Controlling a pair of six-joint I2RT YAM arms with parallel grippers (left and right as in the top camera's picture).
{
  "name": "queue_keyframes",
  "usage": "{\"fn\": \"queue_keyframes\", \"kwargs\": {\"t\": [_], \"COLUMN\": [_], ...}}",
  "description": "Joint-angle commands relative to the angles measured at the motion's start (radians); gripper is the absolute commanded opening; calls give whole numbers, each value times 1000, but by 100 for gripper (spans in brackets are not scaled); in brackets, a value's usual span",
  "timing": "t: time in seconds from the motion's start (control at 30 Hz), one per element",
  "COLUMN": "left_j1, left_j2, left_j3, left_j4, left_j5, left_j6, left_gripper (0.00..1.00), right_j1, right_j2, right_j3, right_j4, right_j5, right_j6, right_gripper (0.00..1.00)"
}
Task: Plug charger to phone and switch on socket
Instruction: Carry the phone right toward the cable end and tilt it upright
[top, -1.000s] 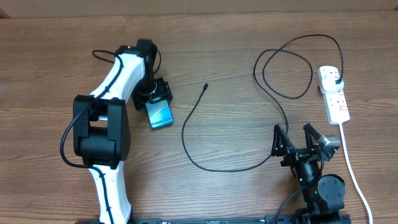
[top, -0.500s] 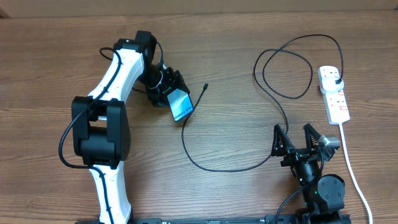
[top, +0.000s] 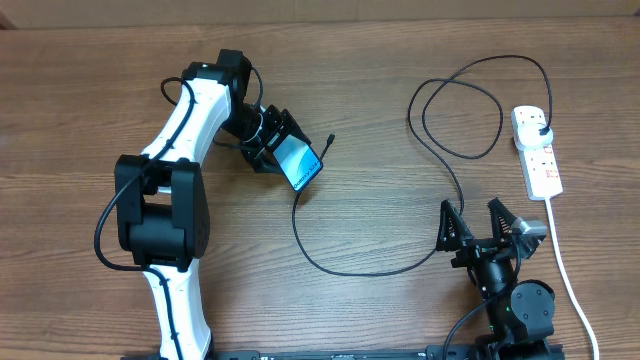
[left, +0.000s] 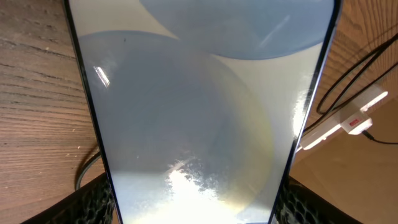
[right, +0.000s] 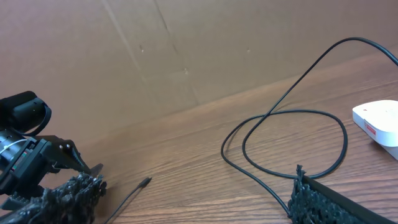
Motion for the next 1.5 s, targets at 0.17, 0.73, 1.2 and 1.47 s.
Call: {"fn": "queue_keyframes", "kwargs": {"t": [0.17,0.73,1.2,1.47], "left_j1": [-6,-6,-2,-3], "left_j2": [-3,-3,-3,-3], "left_j3": [26,26,73,185], "left_j4": [-2,24,-67,-189], "left_j5": [16,-145,-302,-363], "left_j6": [-24,-210,-447,-447], "left_gripper": [63,67,66,64], "right_j1": [-6,-6,-6,-6], "right_j2": [-10,-10,-10,-10], "right_j3": [-11,-11,-11,-11], "right_j4": [6,6,6,6], "right_j5": [-6,-6,-6,-6], "right_j6": [2,2,2,2], "right_gripper": [100,100,100,100]}}
